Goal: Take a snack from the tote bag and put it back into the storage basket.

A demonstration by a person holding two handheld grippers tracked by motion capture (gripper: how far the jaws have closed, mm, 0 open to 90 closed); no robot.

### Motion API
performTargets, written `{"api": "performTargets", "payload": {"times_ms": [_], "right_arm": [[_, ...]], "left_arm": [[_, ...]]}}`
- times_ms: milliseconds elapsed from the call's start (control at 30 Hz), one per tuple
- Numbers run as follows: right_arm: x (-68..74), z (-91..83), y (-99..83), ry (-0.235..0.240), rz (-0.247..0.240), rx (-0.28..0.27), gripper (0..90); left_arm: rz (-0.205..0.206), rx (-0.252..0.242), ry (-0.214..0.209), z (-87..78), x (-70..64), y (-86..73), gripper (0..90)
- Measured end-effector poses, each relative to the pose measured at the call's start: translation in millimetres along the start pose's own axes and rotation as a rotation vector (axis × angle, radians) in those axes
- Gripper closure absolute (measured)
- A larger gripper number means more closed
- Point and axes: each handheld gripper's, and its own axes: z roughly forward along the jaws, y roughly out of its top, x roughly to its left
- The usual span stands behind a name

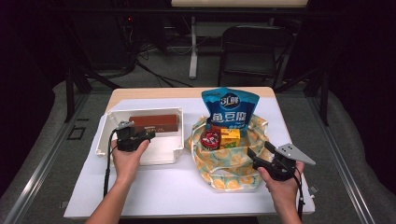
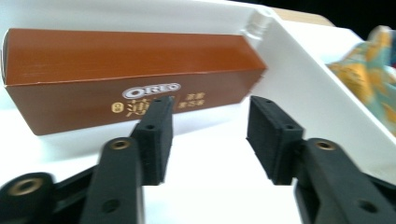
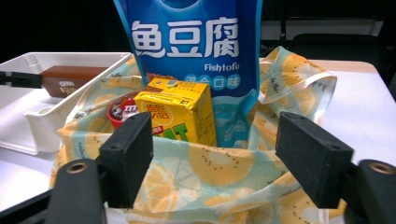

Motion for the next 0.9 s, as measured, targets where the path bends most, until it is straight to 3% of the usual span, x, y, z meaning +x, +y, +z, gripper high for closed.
{"api": "performTargets", "payload": {"times_ms": [233, 300, 433, 500, 633, 700, 733, 767, 900], "right_arm": [[-0.7, 5.8, 4.4, 0.002, -0.006, -0.004, 32.8], [-2.4, 7.9, 5.8, 0.004, -0.001, 0.002, 34.8], [-6.6, 13.2, 7.1, 0.009, 0.008, -0.007, 36.7], [-9.6, 16.7, 8.0, 0.01, 0.005, -0.003, 38.6], [-14.7, 24.8, 9.1, -0.003, 0.012, 0.01, 37.3], [-16.4, 29.6, 9.2, -0.02, 0.005, 0.032, 33.6], [-18.7, 28.7, 10.9, 0.007, -0.006, 0.09, 32.3], [-19.1, 30.7, 11.4, 0.004, -0.005, 0.102, 30.3], [-19.4, 40.1, 13.9, -0.007, -0.003, 0.066, 28.5]], "left_arm": [[0.063, -0.045, -0.061, -28.1, -11.1, -7.0, 37.6], [0.053, -0.062, -0.087, -34.4, -13.8, -11.7, 32.6], [0.069, -0.088, -0.106, -44.9, -16.7, -18.7, 23.0], [0.106, -0.112, -0.101, -51.0, -16.6, -19.7, 15.8], [0.135, -0.184, -0.154, -62.4, -14.0, -27.8, 15.4], [0.138, -0.186, -0.161, -63.6, -12.9, -29.3, 15.9], [0.135, -0.186, -0.181, -63.9, -12.2, -29.9, 15.9], [0.138, -0.18, -0.201, -63.6, -11.7, -30.5, 15.8], [0.155, -0.165, -0.201, -61.5, -14.2, -32.5, 16.4]]}}
